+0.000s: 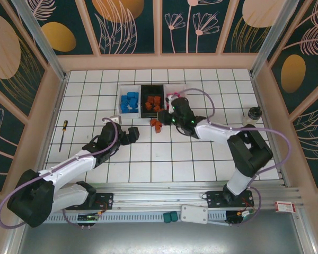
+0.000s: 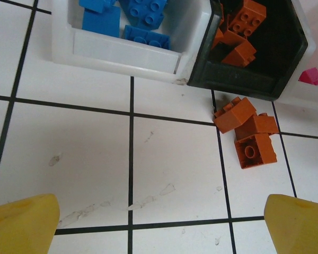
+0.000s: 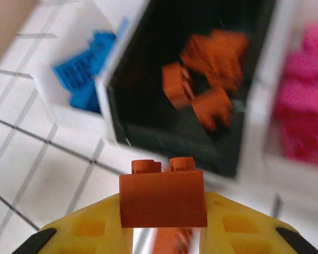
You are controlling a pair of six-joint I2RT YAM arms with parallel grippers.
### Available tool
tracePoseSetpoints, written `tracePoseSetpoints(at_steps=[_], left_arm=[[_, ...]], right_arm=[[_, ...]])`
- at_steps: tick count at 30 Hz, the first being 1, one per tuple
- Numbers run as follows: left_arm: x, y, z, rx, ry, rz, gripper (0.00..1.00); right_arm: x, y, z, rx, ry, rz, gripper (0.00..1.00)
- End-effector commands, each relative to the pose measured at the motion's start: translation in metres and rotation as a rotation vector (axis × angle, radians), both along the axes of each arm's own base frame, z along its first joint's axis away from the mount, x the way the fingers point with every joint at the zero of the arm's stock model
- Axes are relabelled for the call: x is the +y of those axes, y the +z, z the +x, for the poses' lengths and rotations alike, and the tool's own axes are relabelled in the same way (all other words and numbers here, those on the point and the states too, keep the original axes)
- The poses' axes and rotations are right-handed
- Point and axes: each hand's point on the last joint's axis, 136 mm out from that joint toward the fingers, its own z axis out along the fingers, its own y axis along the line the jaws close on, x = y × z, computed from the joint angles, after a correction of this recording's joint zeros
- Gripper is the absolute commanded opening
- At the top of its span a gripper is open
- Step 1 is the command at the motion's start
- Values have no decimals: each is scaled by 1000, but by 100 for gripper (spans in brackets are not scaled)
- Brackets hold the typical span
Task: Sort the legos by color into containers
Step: Place the lego in the container.
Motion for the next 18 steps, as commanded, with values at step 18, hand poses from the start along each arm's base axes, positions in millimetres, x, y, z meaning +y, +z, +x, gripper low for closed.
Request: tracePoseSetpoints(at_steps=[18], left_arm=[[3, 5, -7, -5, 0, -7, 99]], right_arm=[[52, 38, 99, -62, -50, 69, 65]])
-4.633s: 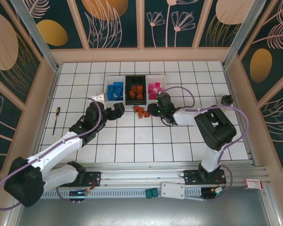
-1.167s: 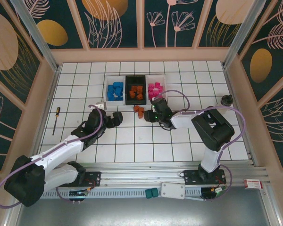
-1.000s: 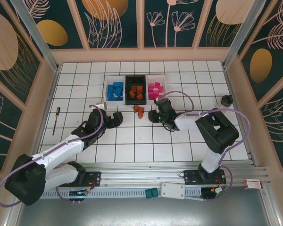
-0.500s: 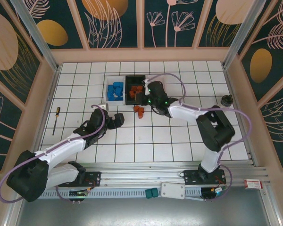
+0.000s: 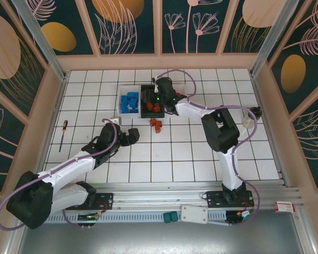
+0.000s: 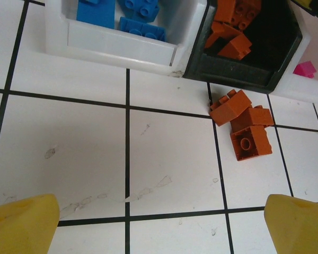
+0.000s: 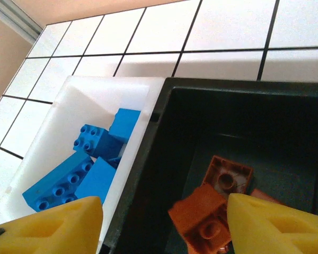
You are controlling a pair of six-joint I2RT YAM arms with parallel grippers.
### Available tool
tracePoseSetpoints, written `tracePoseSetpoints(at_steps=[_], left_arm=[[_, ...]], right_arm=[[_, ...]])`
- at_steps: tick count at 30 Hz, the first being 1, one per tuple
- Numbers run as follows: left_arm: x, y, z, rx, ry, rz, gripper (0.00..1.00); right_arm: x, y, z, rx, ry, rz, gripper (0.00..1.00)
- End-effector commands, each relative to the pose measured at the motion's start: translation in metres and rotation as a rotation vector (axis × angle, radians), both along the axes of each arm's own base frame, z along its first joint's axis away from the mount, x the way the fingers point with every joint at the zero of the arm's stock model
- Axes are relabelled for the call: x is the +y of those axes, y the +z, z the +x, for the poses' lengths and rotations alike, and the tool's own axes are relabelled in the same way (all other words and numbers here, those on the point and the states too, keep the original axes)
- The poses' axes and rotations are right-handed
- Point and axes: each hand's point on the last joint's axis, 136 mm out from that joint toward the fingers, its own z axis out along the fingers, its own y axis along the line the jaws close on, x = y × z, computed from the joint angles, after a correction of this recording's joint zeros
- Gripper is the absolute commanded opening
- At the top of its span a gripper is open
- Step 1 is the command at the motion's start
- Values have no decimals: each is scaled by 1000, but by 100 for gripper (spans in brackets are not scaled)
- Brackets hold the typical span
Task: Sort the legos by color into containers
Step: Place the lego in the container, then pick up the lego from the center of the table.
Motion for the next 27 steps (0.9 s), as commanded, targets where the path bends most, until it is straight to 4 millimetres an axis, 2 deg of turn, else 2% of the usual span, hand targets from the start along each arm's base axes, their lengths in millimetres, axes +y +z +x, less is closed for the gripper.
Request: tracePoseSetpoints(at_steps=[1, 3, 6, 10, 14, 17, 20, 27], left_arm=[[4, 6, -2, -11, 17, 5, 99], [6, 13, 0, -28, 25, 8, 99], [10, 22, 1, -57, 41, 12, 99], [14, 28, 3, -82, 61, 12, 99], [13, 25, 4, -79, 60, 11, 99], [12, 19, 4, -65, 59, 16, 98], [10, 15, 4, -54, 55, 12, 99], [10, 9, 2, -39, 53, 11, 99]], right_arm=[[-4, 47, -16, -68, 12, 46, 66], [-11, 51, -38, -78, 24, 49, 67], [-25, 44, -74, -72, 33, 31, 67], [-44, 18, -118, -26, 33, 7, 67], [-55, -18, -146, 28, 34, -51, 68], [-56, -46, -154, 72, 44, -98, 68], [-53, -63, -154, 90, 49, -117, 68], [-39, -86, -143, 108, 69, -161, 65]])
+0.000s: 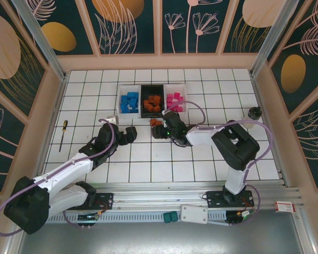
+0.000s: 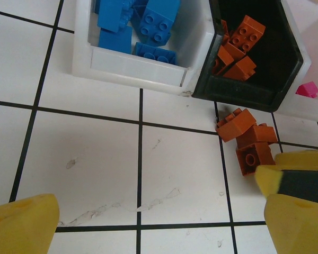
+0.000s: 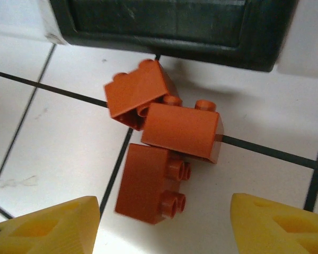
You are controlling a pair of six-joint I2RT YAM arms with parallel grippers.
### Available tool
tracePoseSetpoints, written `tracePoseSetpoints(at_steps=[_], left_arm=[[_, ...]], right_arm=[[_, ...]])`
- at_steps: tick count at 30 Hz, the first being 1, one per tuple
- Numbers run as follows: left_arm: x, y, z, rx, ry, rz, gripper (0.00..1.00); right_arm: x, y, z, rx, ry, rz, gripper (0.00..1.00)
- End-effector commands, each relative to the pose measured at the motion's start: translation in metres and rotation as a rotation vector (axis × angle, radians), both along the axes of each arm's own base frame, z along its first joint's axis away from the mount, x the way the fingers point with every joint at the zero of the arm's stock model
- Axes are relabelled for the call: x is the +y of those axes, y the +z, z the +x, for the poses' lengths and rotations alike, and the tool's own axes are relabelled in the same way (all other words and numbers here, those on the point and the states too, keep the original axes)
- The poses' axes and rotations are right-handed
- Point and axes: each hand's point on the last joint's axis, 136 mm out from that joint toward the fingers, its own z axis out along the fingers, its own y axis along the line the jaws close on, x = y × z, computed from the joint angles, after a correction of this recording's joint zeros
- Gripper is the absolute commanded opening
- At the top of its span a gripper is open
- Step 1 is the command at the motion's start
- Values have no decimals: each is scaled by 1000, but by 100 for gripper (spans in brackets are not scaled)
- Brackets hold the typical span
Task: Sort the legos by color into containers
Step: Pick up the lego from the center of the table, then place the lego in the container.
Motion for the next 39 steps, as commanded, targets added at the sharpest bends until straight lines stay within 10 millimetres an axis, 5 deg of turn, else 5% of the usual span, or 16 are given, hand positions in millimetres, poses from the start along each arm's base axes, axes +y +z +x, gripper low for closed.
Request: tracePoseSetpoints(at_steps=[1, 11, 19, 24, 29, 34, 39], left_arm=[[-2, -3, 0, 4, 2, -9, 99], [-4, -5, 1, 9, -3, -8, 99], [-7, -6, 4, 15, -14, -2, 99], [-6, -9, 6, 16, -8, 11, 99], [-7, -15, 7, 27, -11, 18, 99], [-8, -15, 6, 27, -15, 12, 99], [-7, -12, 4, 21, -20, 10, 99]], right_arm=[[15, 6, 13, -47, 6, 2, 63], [18, -4, 17, -62, 16, -15, 48], [26, 11, 1, -71, 102, 66, 20], [24, 32, -18, -81, 153, 133, 11], [29, 81, -24, -142, 199, 213, 10], [41, 125, 4, -210, 179, 258, 10], [54, 137, 52, -244, 96, 248, 11]])
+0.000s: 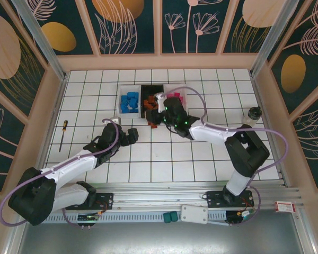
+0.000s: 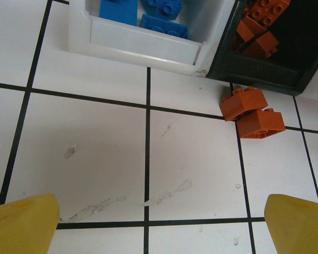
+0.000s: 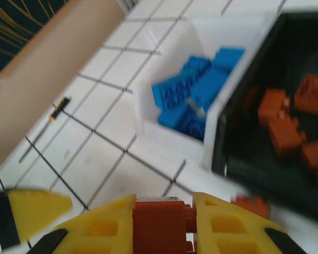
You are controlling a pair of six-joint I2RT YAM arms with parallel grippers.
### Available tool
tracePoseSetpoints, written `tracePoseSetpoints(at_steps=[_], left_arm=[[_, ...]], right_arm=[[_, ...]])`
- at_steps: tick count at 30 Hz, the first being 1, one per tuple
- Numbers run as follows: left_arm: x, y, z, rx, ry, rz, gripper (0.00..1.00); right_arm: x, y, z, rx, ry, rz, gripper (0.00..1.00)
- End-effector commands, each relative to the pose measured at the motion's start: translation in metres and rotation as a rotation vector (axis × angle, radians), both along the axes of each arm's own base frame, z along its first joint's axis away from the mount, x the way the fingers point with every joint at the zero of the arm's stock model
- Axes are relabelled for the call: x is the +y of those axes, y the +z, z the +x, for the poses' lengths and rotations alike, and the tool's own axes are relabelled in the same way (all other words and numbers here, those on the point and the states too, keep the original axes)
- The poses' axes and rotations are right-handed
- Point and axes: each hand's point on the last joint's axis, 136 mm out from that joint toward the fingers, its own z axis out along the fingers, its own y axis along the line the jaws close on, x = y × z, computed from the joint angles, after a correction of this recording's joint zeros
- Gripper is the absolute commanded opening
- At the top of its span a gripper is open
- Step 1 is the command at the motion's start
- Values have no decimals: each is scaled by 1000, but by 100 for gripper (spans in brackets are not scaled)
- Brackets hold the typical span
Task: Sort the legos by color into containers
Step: Place the lego in the container.
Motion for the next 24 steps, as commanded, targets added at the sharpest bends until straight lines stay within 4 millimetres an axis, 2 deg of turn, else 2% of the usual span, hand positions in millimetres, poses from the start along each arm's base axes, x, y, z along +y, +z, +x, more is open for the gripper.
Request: tracePoseSetpoints(at_steps=[1, 7, 11, 13, 17, 19, 24], left_arm=[[-3, 12, 2, -36, -11, -18, 99], [-3, 9, -2, -29, -16, -28, 99], [-3, 7, -4, -27, -18, -28, 99], [-3, 6, -4, -26, -22, -28, 99], [-5, 6, -4, -26, -30, -33, 99], [-6, 6, -3, -24, -36, -33, 99], [-16, 10, -1, -26, -80, -42, 99]], right_arm=[[1, -6, 36, 1, -83, -33, 12], [3, -18, 87, 37, -209, -33, 14], [11, -24, 105, 55, -236, -22, 18], [13, -25, 113, 59, -253, -16, 24], [14, -21, 121, 63, -262, 15, 47], [12, -11, 122, 48, -262, 35, 55], [-1, 16, 110, 1, -269, 63, 62]])
